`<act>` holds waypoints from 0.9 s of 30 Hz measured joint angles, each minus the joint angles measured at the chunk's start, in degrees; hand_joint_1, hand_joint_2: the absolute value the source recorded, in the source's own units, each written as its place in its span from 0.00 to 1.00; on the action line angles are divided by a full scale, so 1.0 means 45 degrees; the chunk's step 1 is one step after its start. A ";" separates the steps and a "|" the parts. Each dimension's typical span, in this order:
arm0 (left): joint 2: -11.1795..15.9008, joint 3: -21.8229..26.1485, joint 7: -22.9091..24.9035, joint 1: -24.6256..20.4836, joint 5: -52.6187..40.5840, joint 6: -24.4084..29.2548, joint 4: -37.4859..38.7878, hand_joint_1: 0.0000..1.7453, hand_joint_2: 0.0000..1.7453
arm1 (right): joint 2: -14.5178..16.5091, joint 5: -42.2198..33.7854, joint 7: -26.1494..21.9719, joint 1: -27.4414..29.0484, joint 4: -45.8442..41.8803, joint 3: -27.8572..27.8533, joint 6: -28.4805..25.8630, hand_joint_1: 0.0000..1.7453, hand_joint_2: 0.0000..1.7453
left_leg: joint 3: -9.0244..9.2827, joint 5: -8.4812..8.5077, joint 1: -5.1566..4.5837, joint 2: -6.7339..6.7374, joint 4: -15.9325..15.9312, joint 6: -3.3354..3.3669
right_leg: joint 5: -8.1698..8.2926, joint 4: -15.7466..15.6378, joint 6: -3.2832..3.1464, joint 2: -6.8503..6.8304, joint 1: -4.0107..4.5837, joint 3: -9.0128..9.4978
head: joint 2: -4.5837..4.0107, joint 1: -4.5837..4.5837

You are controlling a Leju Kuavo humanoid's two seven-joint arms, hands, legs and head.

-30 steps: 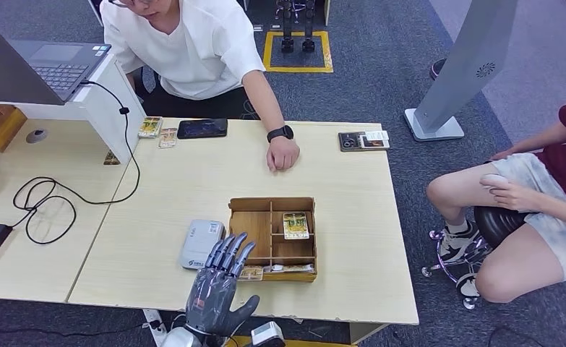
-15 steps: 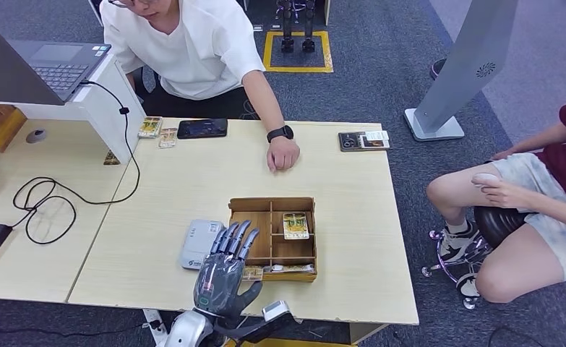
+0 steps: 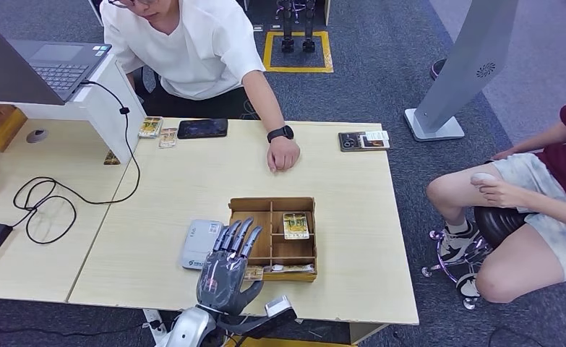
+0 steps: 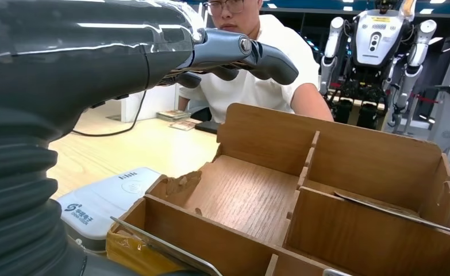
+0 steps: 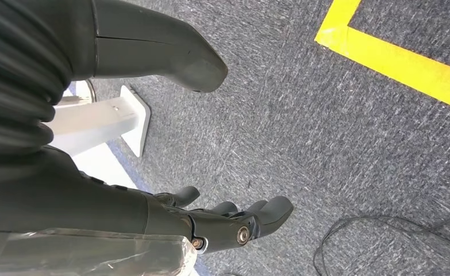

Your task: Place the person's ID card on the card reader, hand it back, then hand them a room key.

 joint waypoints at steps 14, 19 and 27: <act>-0.0089 0.0000 0.0257 -0.0271 -0.0442 -0.0549 0.0381 1.00 1.00 | -0.0010 0.0429 -0.0238 -0.0158 0.0196 -0.0382 -0.0088 0.00 1.00 | -0.0001 0.0000 0.0000 -0.0002 0.0000 0.0000 | 0.0000 0.0001 0.0000 -0.0001 0.0000 0.0000 | 0.0000 0.0000; -0.0086 0.0000 0.0459 -0.0363 -0.0862 -0.0964 0.0571 1.00 1.00 | -0.0012 0.0590 -0.0272 -0.0235 0.0259 -0.0475 -0.0115 0.00 1.00 | -0.0001 0.0000 0.0000 -0.0002 0.0000 0.0000 | 0.0000 0.0001 0.0000 -0.0001 0.0000 0.0001 | 0.0000 0.0000; -0.0083 -0.0009 0.0373 -0.0560 -0.0945 -0.1605 0.0726 1.00 1.00 | -0.0015 0.0754 -0.0278 -0.0299 0.0307 -0.0627 -0.0091 0.00 1.00 | 0.0001 0.0000 0.0000 -0.0002 0.0000 -0.0001 | 0.0000 0.0001 0.0000 -0.0001 0.0001 0.0003 | 0.0000 0.0000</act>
